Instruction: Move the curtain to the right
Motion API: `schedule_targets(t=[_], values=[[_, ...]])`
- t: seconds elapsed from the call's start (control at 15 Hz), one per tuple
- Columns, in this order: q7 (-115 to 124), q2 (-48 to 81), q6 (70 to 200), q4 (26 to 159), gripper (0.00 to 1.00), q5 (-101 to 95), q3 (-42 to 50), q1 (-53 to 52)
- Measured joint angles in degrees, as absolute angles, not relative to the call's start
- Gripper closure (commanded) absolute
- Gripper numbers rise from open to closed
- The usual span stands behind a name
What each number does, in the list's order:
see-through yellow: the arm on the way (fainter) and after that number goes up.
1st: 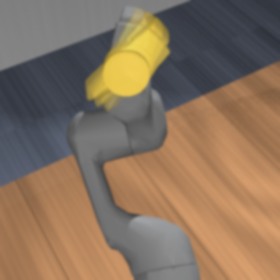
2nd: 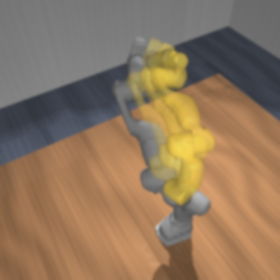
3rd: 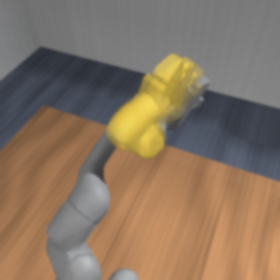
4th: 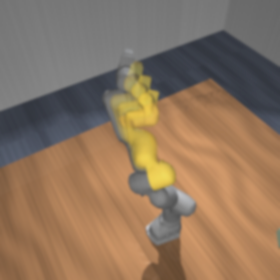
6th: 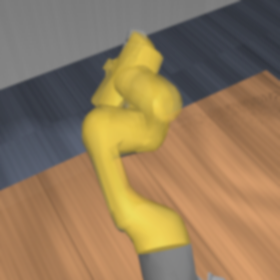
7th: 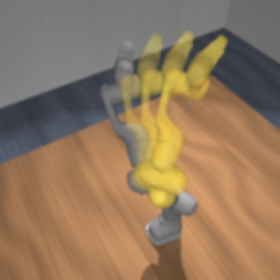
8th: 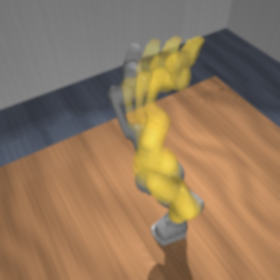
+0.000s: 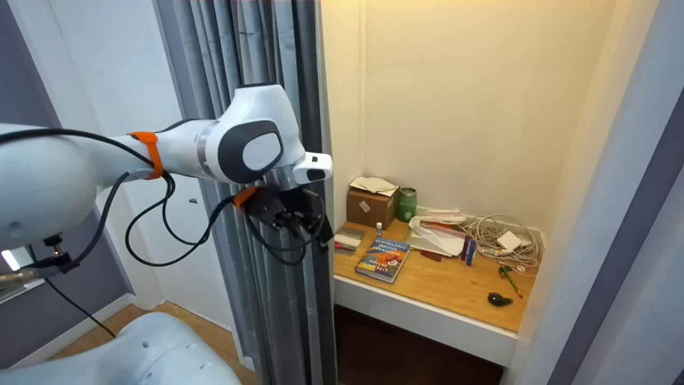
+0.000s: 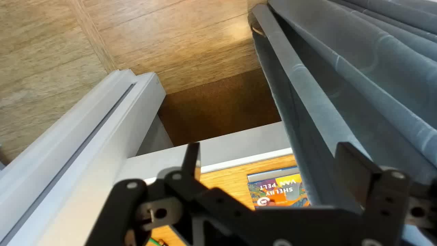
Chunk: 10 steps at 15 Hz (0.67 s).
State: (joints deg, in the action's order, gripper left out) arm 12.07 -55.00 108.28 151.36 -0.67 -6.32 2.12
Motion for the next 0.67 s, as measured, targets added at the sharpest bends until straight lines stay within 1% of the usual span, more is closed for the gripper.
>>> schedule_targets(t=[0.47,0.67], values=[[12.1,-55.0,108.6,151.4,0.0,-0.6,-6.3,2.1],[13.3,-55.0,115.0,152.3,0.0,0.1,-5.2,2.2]])
